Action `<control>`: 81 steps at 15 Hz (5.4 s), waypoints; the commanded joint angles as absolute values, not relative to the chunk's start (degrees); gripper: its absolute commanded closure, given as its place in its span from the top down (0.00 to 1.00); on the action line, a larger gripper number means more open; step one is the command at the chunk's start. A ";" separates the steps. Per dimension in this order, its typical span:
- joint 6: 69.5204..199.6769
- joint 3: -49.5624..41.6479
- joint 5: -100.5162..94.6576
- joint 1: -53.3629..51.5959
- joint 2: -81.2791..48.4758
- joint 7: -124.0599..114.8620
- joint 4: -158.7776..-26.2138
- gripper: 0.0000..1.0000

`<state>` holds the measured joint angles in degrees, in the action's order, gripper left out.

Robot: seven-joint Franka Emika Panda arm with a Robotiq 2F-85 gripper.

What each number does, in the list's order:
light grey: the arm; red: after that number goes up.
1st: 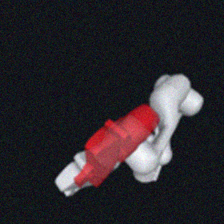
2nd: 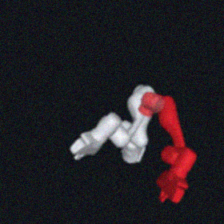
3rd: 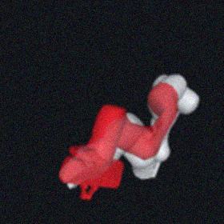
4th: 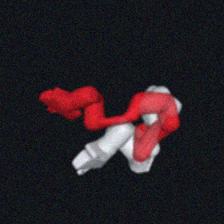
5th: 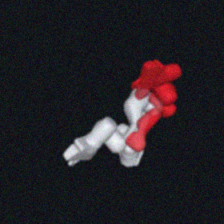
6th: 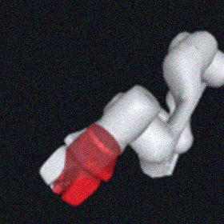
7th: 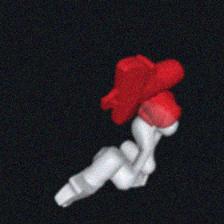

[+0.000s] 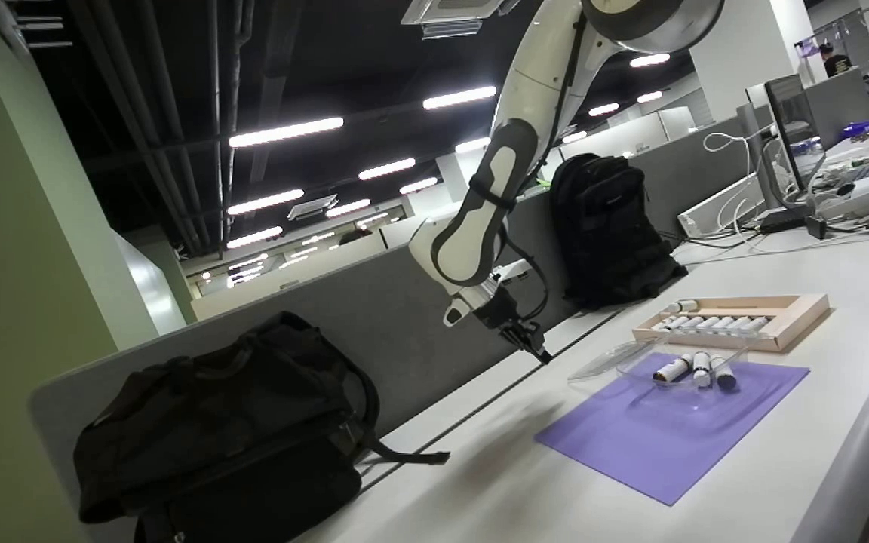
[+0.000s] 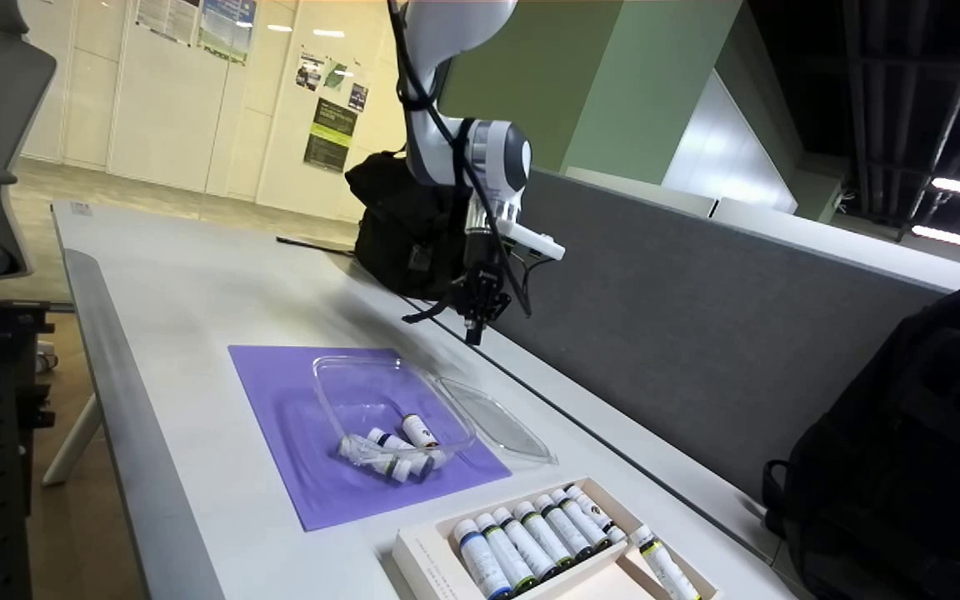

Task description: Close the lid on the clear container

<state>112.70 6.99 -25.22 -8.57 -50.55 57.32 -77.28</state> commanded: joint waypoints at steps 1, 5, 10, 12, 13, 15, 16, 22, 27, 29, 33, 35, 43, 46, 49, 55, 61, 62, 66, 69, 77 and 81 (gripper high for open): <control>112.62 6.35 -24.67 -9.09 -50.64 57.56 -76.96 0.01; 111.31 6.07 -25.32 -9.78 -53.59 59.91 -74.96 0.00; 112.28 6.00 -26.22 -10.61 -56.02 61.22 -74.66 0.00; 112.16 5.99 -26.45 -10.92 -57.01 62.19 -74.30 0.00; 112.27 5.89 -26.62 -11.07 -57.44 62.71 -74.19 0.00; 112.18 5.80 -26.61 -11.11 -58.64 64.03 -73.53 0.00; 112.03 5.83 -26.36 -11.01 -59.28 64.73 -73.15 0.00; 109.58 5.12 -26.17 -11.32 -60.23 67.34 -71.09 0.00; 100.84 3.89 -25.88 -11.69 -61.22 67.54 -67.70 0.00; 99.00 3.53 -26.38 -11.90 -61.61 67.46 -66.48 0.00; 96.07 3.04 -26.93 -12.26 -62.01 67.57 -64.67 0.00; 94.76 2.72 -27.11 -12.39 -62.08 67.75 -63.95 0.00; 92.77 1.27 -29.01 -11.91 -61.76 68.91 -62.75 0.00; 91.50 0.55 -29.80 -12.00 -61.77 69.73 -62.32 0.00; 89.30 -0.12 -31.01 -12.16 -61.46 70.41 -61.94 0.00; 86.85 -0.94 -34.00 -12.14 -62.67 71.49 -59.88 0.00; 88.27 -1.43 -37.04 -11.67 -64.54 71.62 -58.14 0.00; 88.85 -1.64 -37.71 -11.65 -64.98 71.31 -57.60 0.00; 89.48 -1.91 -38.20 -11.43 -66.38 71.11 -54.79 0.00; 86.41 -2.31 -37.73 -11.97 -67.61 71.64 -51.81 0.00; 73.27 -2.27 -36.29 -12.18 -69.95 74.84 -45.57 0.00; 68.54 -2.41 -36.33 -12.07 -71.87 76.19 -42.45 0.00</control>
